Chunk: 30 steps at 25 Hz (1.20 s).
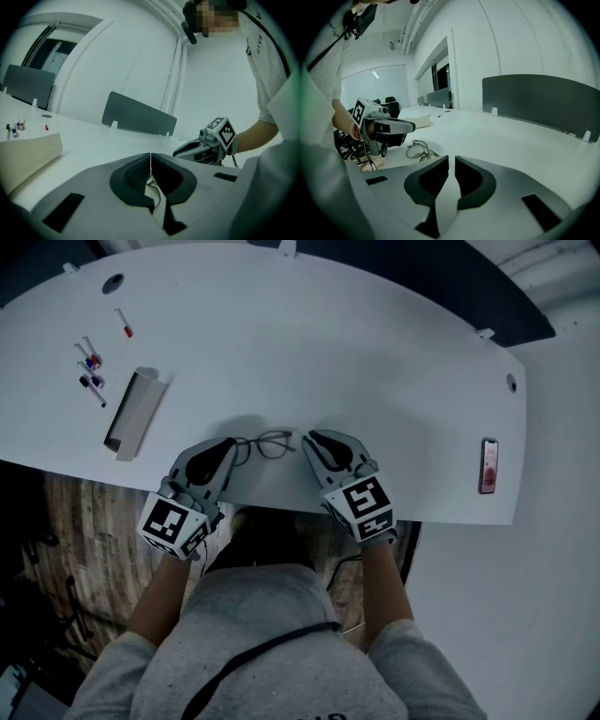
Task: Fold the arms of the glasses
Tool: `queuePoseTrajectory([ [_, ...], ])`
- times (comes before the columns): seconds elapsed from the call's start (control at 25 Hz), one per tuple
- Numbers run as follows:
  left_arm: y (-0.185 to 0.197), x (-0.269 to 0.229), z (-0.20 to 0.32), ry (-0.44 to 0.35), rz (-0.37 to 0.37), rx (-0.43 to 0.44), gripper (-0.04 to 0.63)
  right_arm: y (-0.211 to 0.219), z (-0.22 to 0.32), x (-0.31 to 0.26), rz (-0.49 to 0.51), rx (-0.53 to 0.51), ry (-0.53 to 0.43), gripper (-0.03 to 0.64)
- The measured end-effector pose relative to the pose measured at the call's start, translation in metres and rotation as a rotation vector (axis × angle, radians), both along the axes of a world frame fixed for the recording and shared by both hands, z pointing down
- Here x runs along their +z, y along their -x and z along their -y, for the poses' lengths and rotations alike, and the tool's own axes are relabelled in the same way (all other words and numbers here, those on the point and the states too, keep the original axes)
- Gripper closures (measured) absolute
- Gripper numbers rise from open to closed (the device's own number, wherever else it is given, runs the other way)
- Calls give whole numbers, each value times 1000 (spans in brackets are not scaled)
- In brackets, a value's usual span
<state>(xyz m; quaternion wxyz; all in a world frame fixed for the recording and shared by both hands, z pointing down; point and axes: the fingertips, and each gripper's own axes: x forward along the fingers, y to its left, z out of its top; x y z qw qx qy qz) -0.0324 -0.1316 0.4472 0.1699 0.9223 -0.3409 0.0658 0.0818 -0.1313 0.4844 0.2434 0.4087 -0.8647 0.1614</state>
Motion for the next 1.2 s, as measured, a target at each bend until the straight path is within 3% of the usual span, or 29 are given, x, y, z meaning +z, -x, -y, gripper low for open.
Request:
queuePoseTrajectory([
  [1.2,26,-32,-83,-64,-33,2,578,53,-94,-52,147,-11,-82,589],
])
